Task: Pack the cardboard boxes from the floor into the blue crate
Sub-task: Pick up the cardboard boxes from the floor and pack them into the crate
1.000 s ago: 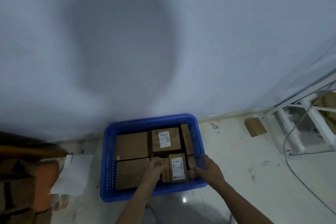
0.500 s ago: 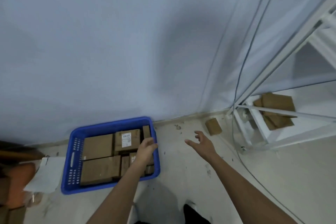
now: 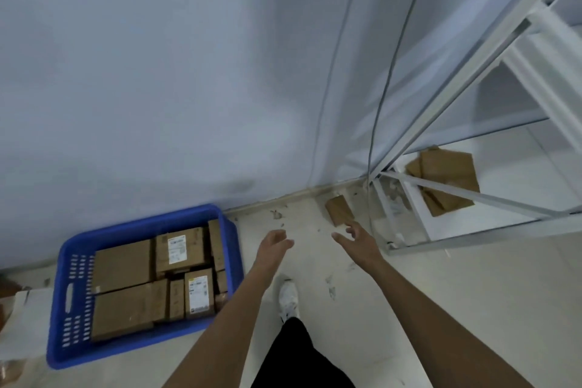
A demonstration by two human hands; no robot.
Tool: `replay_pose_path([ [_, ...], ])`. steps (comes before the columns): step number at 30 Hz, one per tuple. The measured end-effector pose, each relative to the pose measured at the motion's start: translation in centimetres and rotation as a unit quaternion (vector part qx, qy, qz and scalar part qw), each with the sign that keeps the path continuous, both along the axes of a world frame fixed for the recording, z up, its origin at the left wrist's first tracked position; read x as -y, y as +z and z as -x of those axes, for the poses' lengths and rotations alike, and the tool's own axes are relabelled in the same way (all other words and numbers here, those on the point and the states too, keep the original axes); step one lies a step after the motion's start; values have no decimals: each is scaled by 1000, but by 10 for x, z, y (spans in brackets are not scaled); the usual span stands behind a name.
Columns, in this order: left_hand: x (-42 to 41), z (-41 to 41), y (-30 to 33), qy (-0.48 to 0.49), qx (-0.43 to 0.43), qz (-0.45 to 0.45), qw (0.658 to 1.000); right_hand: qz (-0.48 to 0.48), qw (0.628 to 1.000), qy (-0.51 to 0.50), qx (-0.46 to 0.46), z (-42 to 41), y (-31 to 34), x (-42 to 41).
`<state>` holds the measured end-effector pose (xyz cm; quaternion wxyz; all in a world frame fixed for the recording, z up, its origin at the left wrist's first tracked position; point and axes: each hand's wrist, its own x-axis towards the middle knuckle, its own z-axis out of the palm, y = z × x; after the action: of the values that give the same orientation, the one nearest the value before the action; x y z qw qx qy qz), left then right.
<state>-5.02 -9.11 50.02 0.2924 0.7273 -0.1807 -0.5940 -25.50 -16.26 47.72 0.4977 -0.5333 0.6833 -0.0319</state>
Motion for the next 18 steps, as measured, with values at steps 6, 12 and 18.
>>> replay_pose_path([
  [6,75,30,-55,-25,1,-25,999,-27,999,-22,-17,18,-68,57],
  [12,106,60,-115,-25,-3,-44,999,-40,999,0,-32,33,-135,84],
  [18,120,91,-198,-28,-20,-45,998,-45,998,-9,-34,53,-218,101],
])
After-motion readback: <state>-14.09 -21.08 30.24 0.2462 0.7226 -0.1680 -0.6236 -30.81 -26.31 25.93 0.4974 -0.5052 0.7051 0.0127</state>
